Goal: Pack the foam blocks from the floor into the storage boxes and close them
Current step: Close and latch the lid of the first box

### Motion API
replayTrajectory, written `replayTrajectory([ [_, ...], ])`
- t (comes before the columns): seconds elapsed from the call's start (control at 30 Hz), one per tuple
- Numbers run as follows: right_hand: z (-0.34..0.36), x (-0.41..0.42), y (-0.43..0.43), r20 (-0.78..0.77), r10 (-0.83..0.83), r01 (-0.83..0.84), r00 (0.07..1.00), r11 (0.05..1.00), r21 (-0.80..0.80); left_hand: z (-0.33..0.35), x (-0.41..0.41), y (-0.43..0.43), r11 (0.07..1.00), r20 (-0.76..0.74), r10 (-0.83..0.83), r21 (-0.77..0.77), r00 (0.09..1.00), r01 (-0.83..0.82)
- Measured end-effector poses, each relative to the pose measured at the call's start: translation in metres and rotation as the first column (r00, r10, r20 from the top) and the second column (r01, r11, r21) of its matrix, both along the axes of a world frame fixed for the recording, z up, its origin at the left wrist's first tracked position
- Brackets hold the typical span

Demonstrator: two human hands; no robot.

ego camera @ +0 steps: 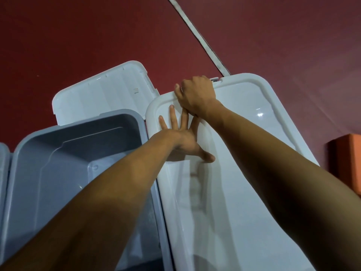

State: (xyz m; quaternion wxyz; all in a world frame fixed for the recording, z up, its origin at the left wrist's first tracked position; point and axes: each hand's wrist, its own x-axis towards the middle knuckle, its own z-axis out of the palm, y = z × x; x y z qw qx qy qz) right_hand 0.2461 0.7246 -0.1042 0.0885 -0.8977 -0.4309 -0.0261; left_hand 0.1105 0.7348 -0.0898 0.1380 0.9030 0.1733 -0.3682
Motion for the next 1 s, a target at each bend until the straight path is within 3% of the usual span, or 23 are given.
replayTrajectory([
  [0.53, 0.019, -0.014, -0.012, -0.025, -0.019, 0.018, 1.0, 0.998, -0.052, -0.004, -0.001, 0.002, 0.999, -0.008, -0.026, 0.035, 1.0, 0.026],
  [0.63, 0.009, -0.024, -0.024, 0.023, -0.005, 0.005, 1.0, 1.0, -0.009, -0.001, -0.001, 0.002, 0.999, 0.001, -0.023, 0.039, 1.0, 0.023],
  [0.9, -0.014, -0.031, -0.031, -0.03, 0.001, 0.001, 1.0, 0.997, 0.083, -0.005, 0.004, 0.003, 0.997, -0.02, -0.025, 0.074, 0.999, 0.026],
  [1.0, -0.015, -0.036, -0.034, -0.071, 0.003, 0.0, 0.998, 0.999, 0.051, -0.008, 0.006, 0.006, 0.997, -0.022, -0.02, 0.067, 1.0, 0.022],
])
